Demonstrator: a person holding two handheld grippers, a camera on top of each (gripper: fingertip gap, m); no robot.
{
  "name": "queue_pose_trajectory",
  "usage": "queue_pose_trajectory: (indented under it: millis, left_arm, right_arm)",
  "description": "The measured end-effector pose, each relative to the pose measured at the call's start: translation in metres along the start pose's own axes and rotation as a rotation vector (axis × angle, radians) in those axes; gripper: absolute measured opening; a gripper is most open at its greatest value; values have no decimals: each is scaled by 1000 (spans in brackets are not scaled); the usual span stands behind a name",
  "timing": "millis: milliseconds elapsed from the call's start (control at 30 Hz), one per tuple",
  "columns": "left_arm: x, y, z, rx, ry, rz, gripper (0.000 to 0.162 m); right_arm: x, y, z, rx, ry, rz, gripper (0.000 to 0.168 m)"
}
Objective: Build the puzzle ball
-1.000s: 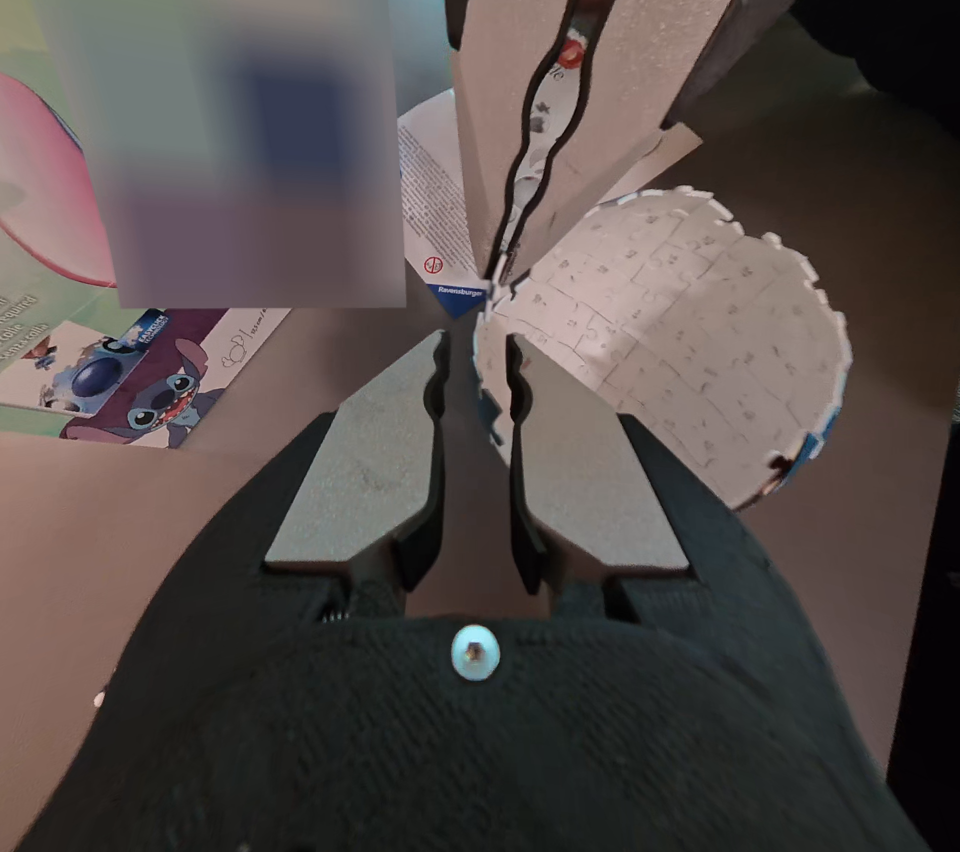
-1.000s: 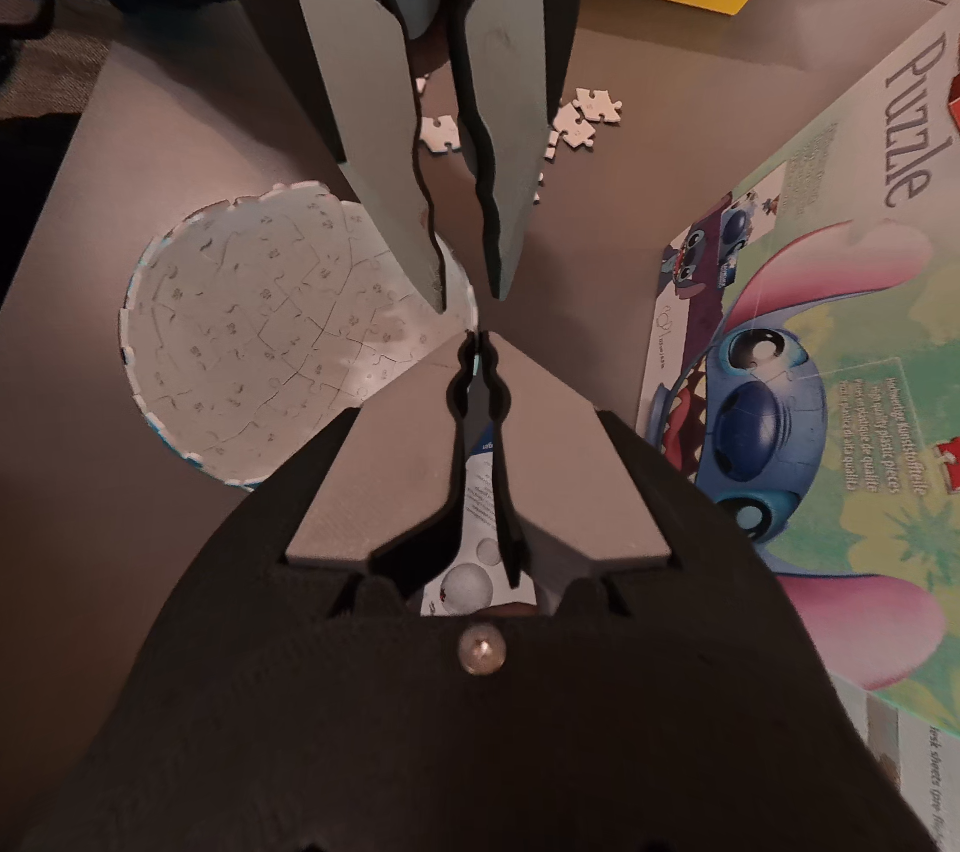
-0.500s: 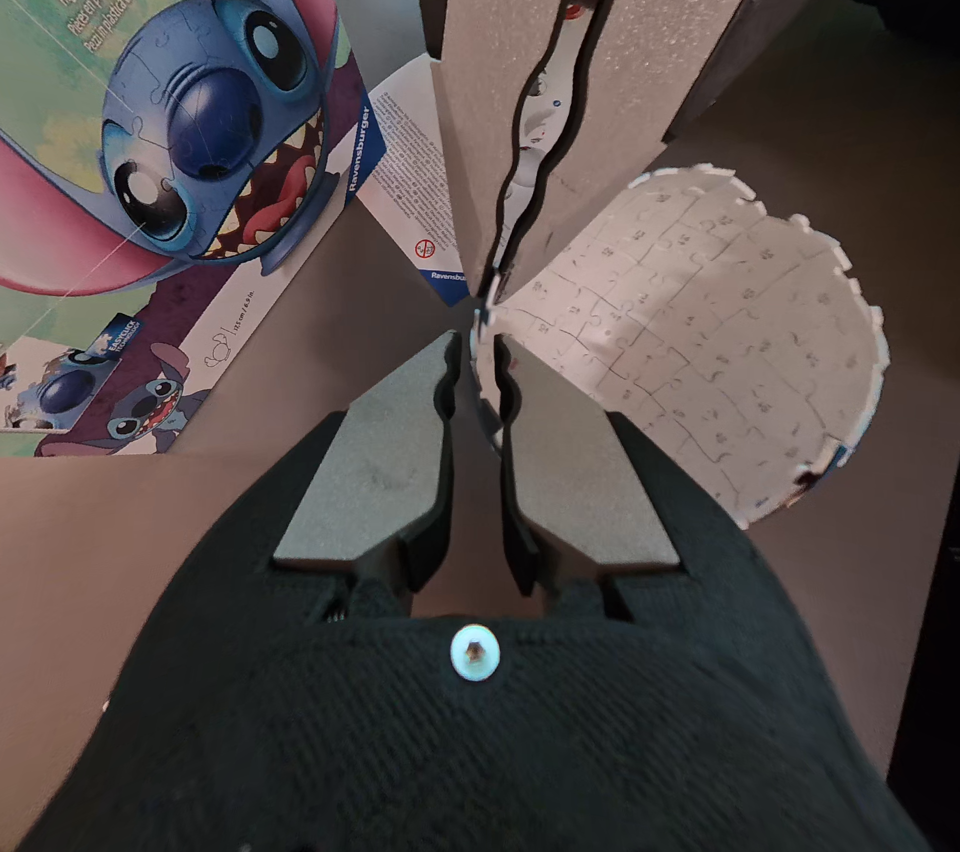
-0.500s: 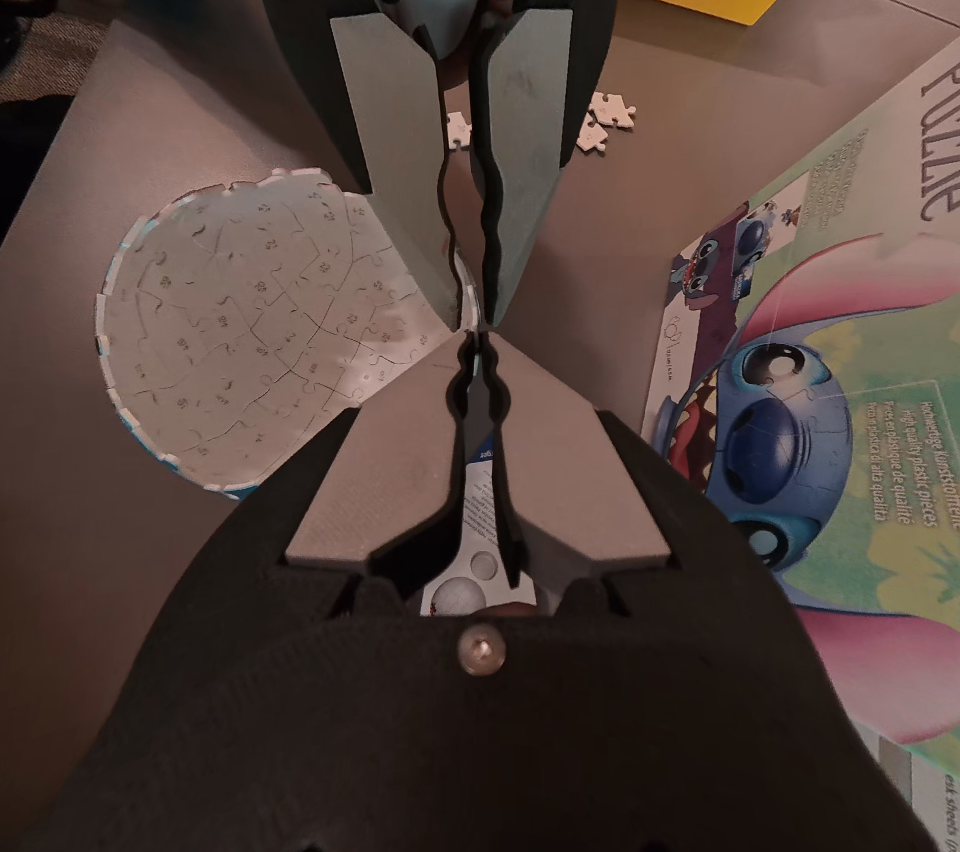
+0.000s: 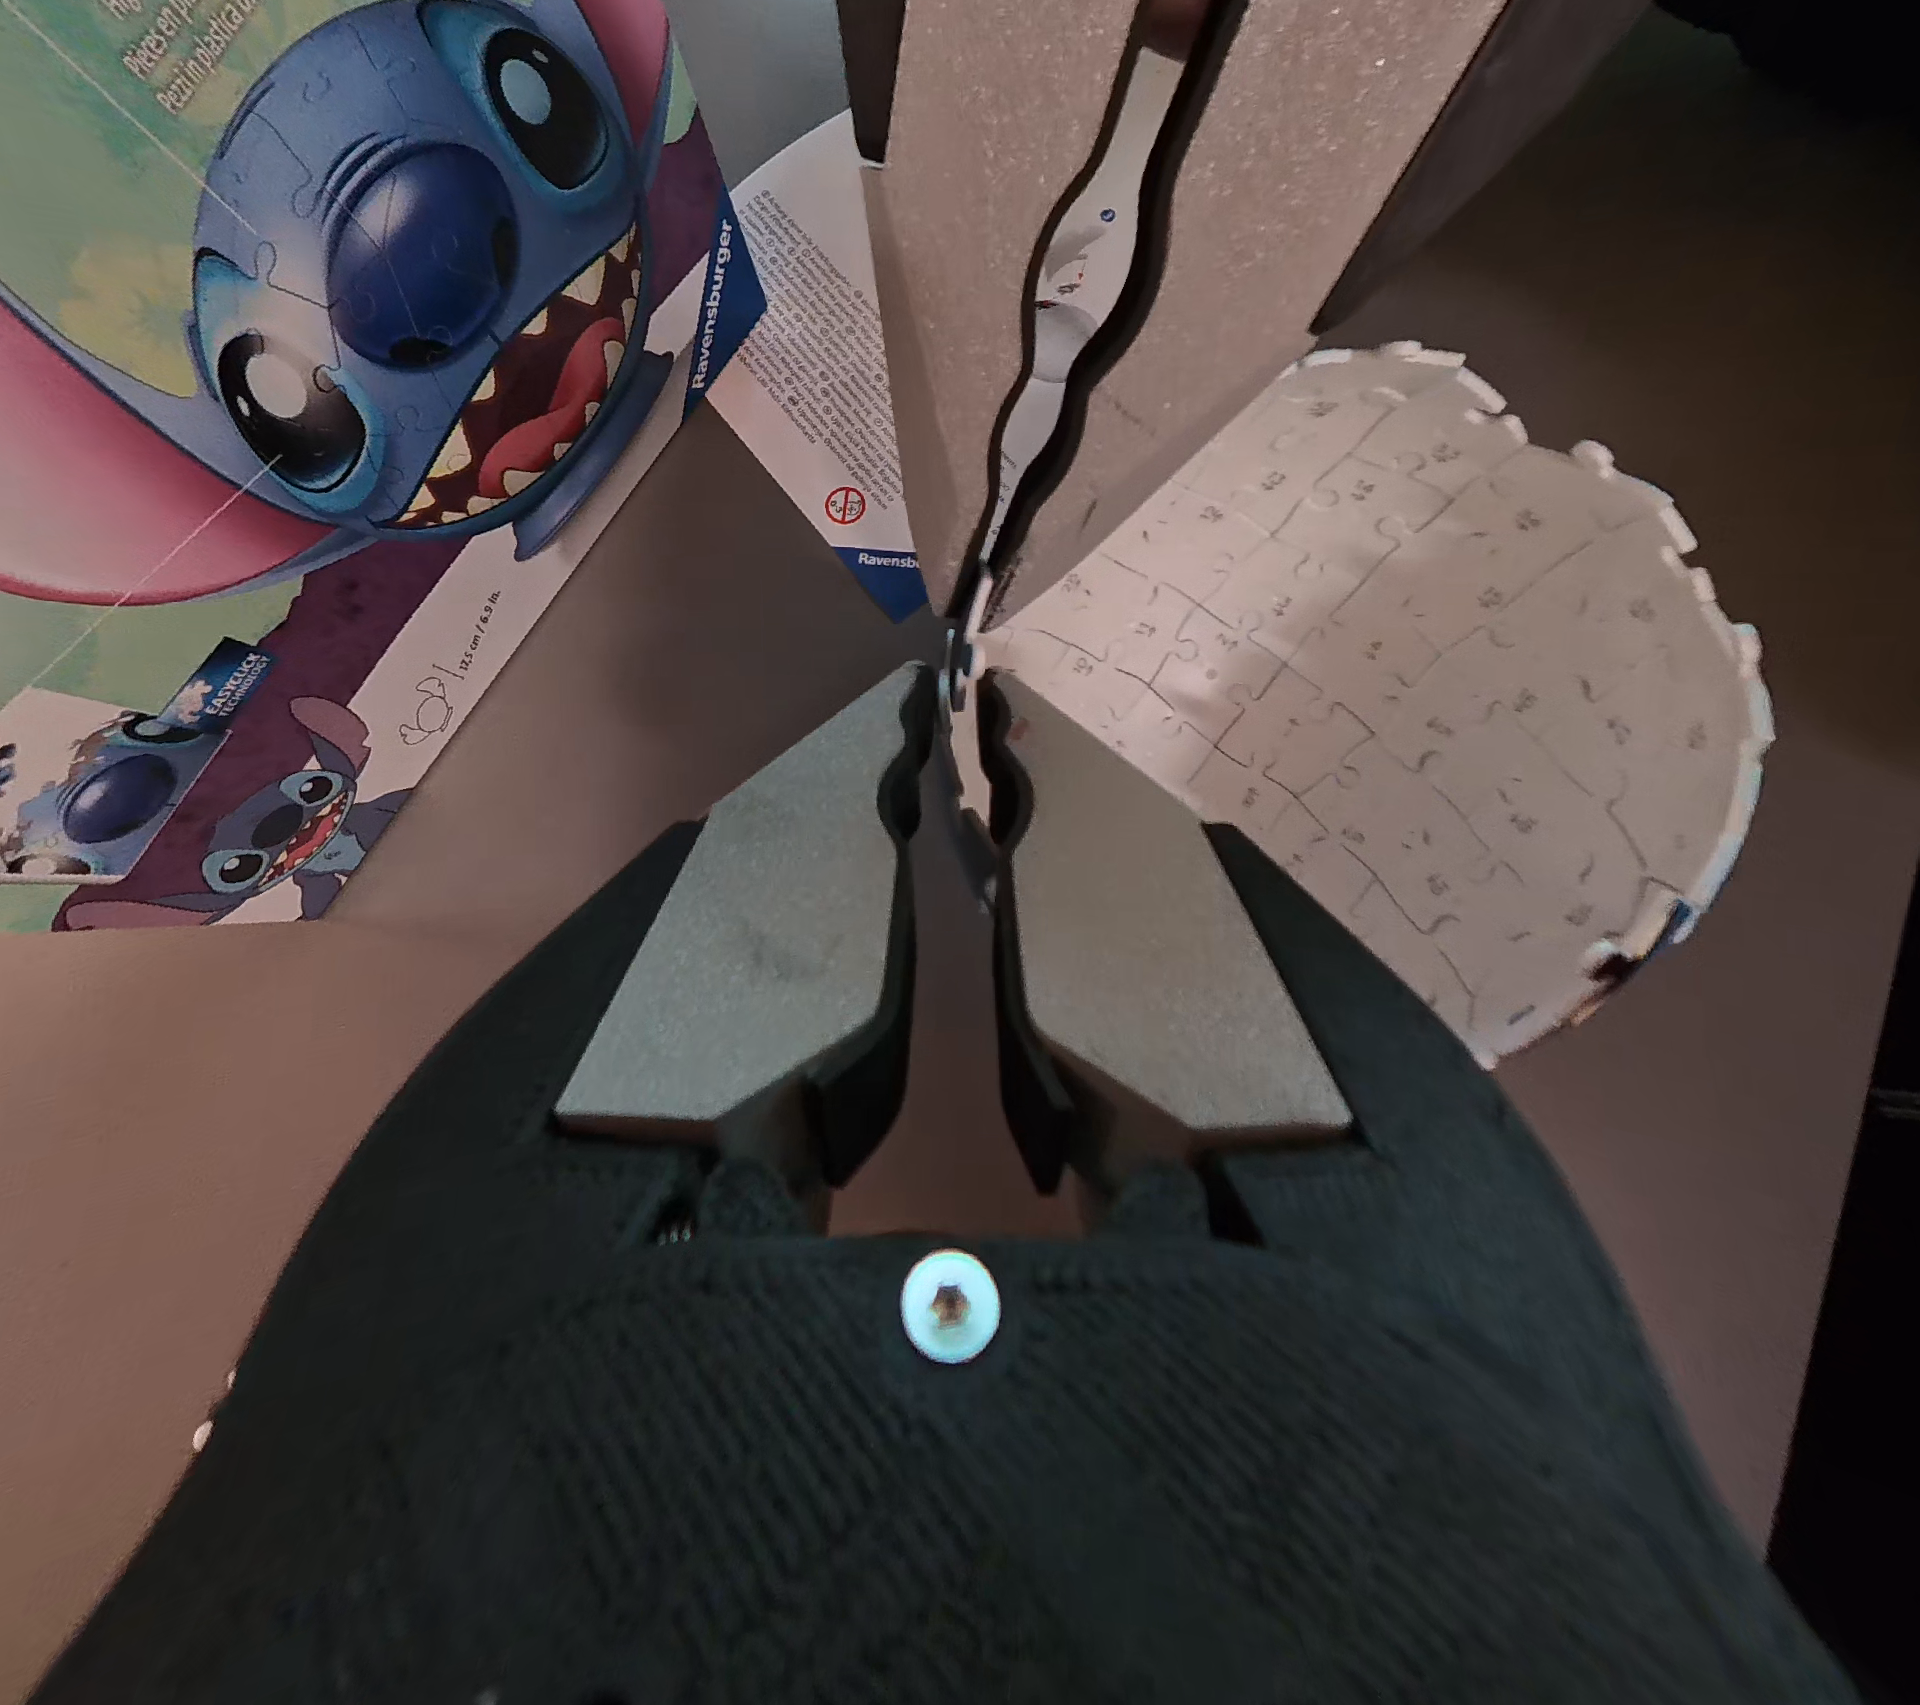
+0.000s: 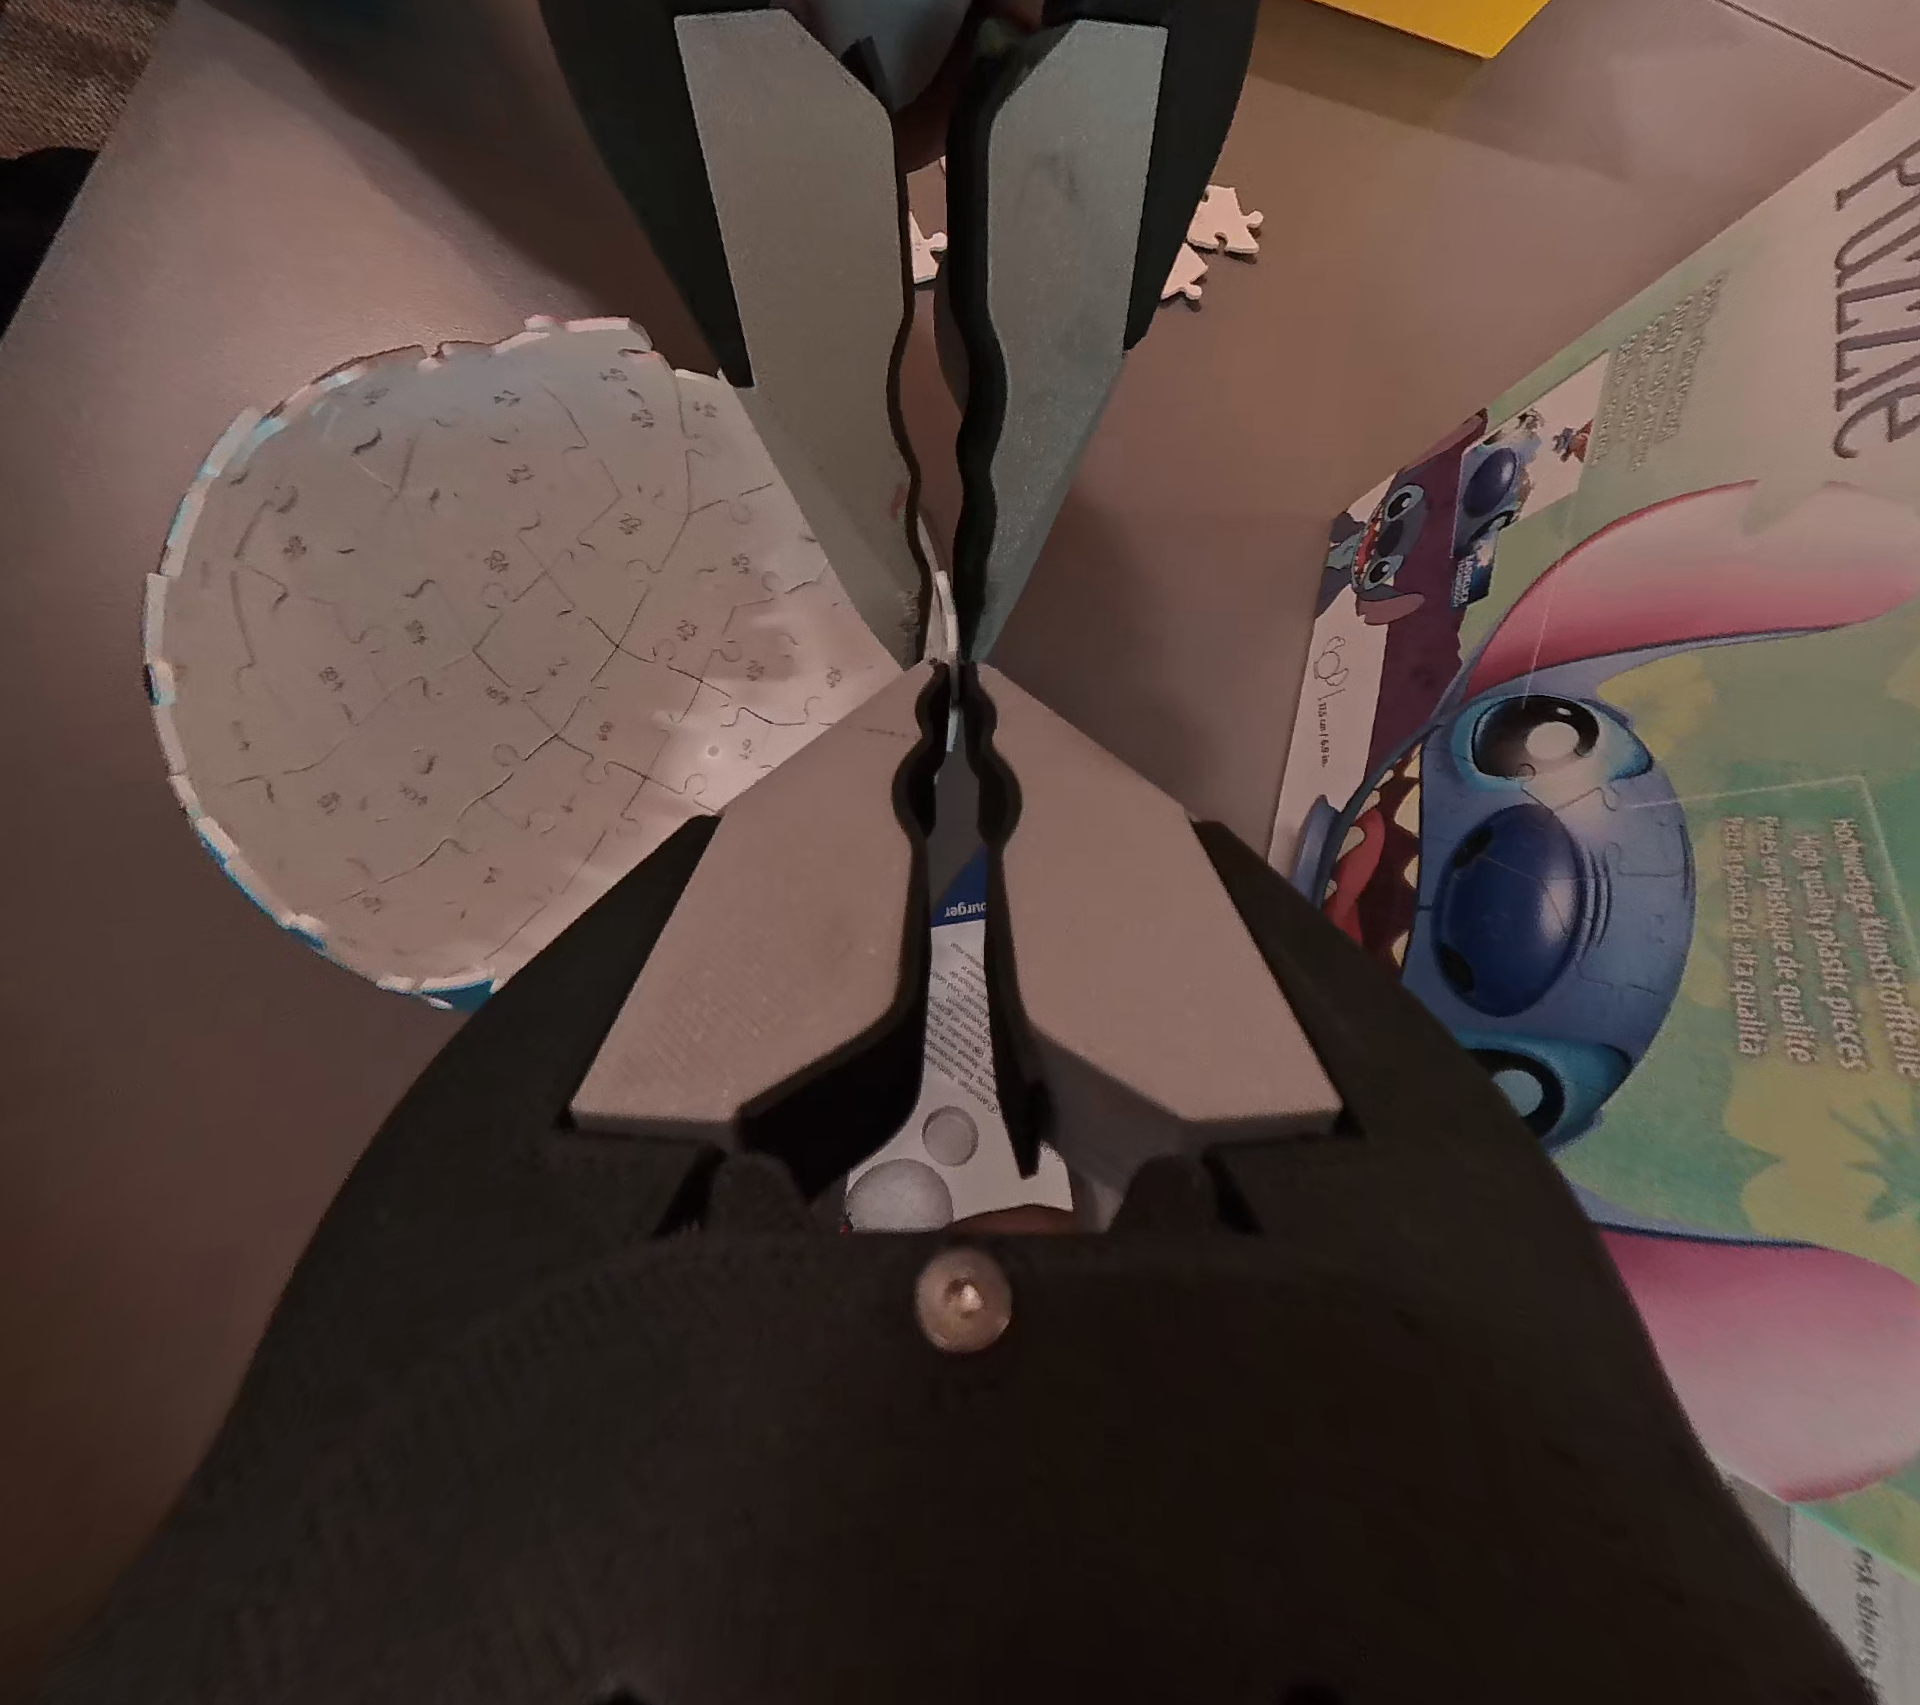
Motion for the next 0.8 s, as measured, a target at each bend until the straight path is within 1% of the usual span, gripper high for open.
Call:
queue_pose_trajectory:
  millis: [433, 633, 800]
  left_arm:
    - [2, 1, 0, 0, -8, 0, 6]
    - [2, -2, 0, -5, -8, -6, 1]
    - [2, -1, 0, -6, -7, -12, 1]
  right_arm:
    - [2, 0, 0, -21, 2, 8, 0]
    - [3, 0, 0, -30, 2, 16, 0]
    - [3, 0, 0, -30, 5, 14, 0]
Point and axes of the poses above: each gripper's, where its closed fingertips meet, x out along the fingers, z out of its underside, y = z × x across the jaws, the point moved 4 cm from there along -x, back along the fingers, and after that the axes turned 1 degree about -y, right-handed, at the moved point
